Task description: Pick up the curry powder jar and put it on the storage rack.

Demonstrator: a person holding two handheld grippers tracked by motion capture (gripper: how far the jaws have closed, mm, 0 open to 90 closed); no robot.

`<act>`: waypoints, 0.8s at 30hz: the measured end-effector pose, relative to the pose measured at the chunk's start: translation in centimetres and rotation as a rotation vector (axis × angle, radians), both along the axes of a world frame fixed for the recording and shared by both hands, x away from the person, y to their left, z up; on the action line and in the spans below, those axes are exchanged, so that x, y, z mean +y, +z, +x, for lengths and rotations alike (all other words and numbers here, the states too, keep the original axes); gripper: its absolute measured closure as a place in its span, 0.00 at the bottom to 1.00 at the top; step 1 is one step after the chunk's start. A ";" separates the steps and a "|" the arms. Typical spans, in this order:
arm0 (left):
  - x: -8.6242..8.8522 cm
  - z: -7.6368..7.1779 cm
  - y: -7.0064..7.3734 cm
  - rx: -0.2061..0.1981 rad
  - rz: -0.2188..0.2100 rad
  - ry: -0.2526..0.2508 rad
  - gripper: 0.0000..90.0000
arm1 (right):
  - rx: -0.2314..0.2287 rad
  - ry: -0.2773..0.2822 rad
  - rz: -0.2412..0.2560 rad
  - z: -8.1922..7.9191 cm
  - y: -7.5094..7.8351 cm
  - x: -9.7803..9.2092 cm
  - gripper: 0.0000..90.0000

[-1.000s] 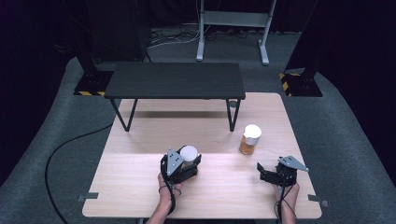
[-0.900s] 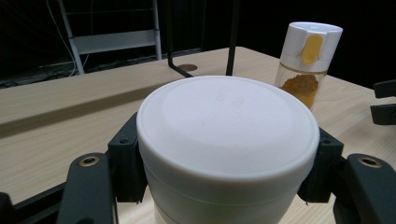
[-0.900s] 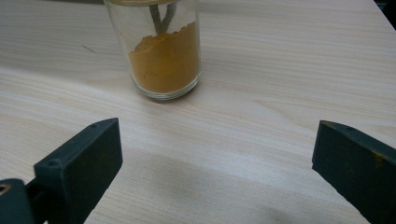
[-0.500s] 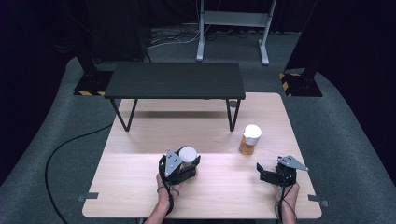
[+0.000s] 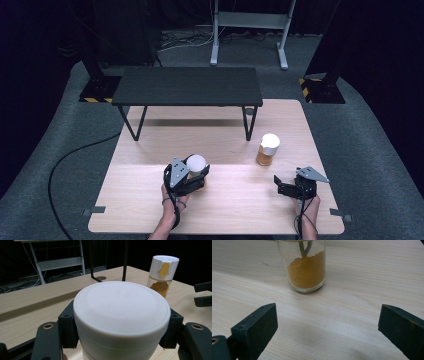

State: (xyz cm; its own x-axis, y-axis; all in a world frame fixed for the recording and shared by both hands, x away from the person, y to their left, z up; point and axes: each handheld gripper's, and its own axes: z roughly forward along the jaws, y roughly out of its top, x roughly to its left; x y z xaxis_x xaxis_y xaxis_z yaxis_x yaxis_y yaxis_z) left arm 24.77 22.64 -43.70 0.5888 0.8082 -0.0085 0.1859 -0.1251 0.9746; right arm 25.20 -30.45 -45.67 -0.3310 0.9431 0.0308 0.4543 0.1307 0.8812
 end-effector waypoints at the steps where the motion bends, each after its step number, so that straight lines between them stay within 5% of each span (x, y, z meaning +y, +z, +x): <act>1: 0.1 0.1 0.1 0.003 -0.002 -0.003 0.37 | 0.001 0.000 -0.001 0.0 0.0 0.0 0.02; 24: 2.0 0.5 1.3 0.011 -0.016 -0.010 0.37 | 0.000 0.002 0.007 0.0 0.0 -0.1 0.02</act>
State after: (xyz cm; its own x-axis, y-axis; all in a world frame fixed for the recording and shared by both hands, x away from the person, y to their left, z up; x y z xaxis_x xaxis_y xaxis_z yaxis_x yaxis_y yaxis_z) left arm 25.30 24.65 -42.40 0.5967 0.8020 -0.0281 0.1955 -0.1113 0.9744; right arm 25.21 -30.58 -45.70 -0.3328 0.9423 0.0375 0.4540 0.1252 0.8822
